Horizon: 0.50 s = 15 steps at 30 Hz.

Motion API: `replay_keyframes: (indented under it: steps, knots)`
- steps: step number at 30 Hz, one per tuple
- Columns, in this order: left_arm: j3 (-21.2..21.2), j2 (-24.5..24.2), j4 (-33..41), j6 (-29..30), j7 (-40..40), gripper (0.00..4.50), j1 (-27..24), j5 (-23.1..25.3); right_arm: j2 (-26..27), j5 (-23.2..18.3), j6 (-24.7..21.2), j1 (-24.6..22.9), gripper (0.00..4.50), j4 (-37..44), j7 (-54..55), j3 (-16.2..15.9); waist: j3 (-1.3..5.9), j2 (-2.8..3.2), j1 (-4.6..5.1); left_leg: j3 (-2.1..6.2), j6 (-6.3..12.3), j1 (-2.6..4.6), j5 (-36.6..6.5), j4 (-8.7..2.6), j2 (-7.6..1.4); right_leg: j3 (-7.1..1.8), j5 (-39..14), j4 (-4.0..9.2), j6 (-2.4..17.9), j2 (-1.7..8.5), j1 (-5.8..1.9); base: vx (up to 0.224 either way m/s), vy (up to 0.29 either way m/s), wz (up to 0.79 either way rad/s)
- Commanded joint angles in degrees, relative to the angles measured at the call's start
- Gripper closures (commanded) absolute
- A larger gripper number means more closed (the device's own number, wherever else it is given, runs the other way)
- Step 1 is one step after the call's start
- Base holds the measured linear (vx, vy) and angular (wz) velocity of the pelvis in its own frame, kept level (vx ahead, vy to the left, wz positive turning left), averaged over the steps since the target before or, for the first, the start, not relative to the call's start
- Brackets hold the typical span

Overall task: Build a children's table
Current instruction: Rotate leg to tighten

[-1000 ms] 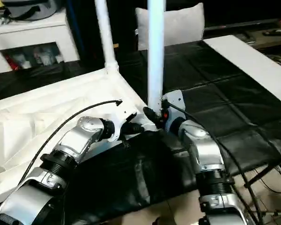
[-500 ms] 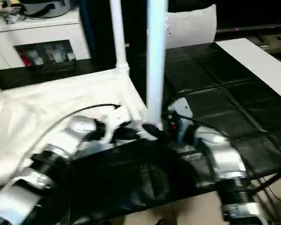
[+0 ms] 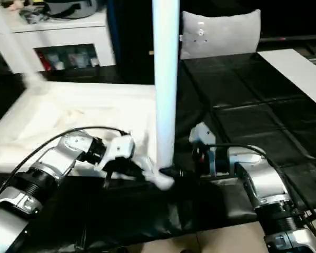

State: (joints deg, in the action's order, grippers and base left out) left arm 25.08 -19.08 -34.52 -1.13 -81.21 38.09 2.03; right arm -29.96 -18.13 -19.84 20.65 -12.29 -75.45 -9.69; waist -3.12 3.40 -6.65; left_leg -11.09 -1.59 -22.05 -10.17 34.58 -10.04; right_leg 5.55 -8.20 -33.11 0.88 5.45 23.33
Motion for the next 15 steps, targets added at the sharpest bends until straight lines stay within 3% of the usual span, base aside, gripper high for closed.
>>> replay_keyframes:
  steps: [1, 9, 10, 12, 14, 15]
  knots:
    - [1.33, 0.41, 2.36, -1.49, -2.52, 4.5, 1.27, -0.4, -0.67, -0.79, -0.61, 0.87, 0.87, 1.35, -1.57, -0.94, 4.32, -1.13, 0.3, 1.46, 3.21, 1.34, -14.11, -4.15, -3.56, -2.77, -20.93, 3.94, 10.43, 3.99, -2.86, 0.0, 0.0, 0.0]
    - [1.28, 0.05, 2.62, -1.85, -2.9, 4.5, 0.8, -0.44, -0.98, -1.38, -2.3, 1.36, 1.64, 1.29, -3.68, -1.9, 4.42, -1.56, 0.23, 1.45, 3.47, 1.27, -12.56, -4.11, -3.59, -2.8, -19.56, 3.67, 10.84, 3.93, -2.86, 0.0, 0.0, 0.0]
    - [1.22, -0.04, 2.63, -1.89, -2.89, 4.5, 0.73, -0.42, -0.96, -1.37, -2.32, 1.4, 1.64, 1.2, -3.76, -1.9, 4.43, -1.47, 0.19, 1.46, 3.5, 1.24, -12.46, -4.09, -3.61, -2.81, -19.44, 3.6, 10.89, 3.98, -2.87, 0.0, 0.0, 0.0]
    - [1.11, -0.26, 2.74, -1.84, -2.74, 4.5, 0.56, -0.31, -0.89, -1.4, -2.32, 1.53, 1.69, 0.87, -4.01, -1.89, 4.43, -1.91, 0.18, 1.35, 3.65, 1.25, -12.05, -4.04, -3.55, -2.83, -19.46, 3.62, 10.83, 4.01, -2.84, 0.0, 0.0, 0.0]
    - [0.96, -0.44, 2.92, -1.6, -2.65, 4.5, 0.43, -0.35, -0.45, -1.36, -2.25, 1.87, 1.81, 0.1, -4.17, -2.09, 4.45, -1.81, 0.07, 1.39, 3.74, 1.19, -11.61, -3.98, -3.56, -2.83, -19.82, 3.51, 10.71, 4.14, -2.86, 0.0, 0.0, 0.0]
    - [0.91, -0.49, 3.02, -1.49, -2.6, 4.5, 0.35, -0.38, -0.3, -1.36, -2.24, 1.96, 2.06, -0.14, -4.23, -2.17, 4.39, -1.88, 0.09, 1.4, 3.75, 1.19, -11.51, -4.01, -3.61, -2.82, -20.17, 3.56, 10.61, 4.14, -2.81, 0.0, 0.0, 0.0]
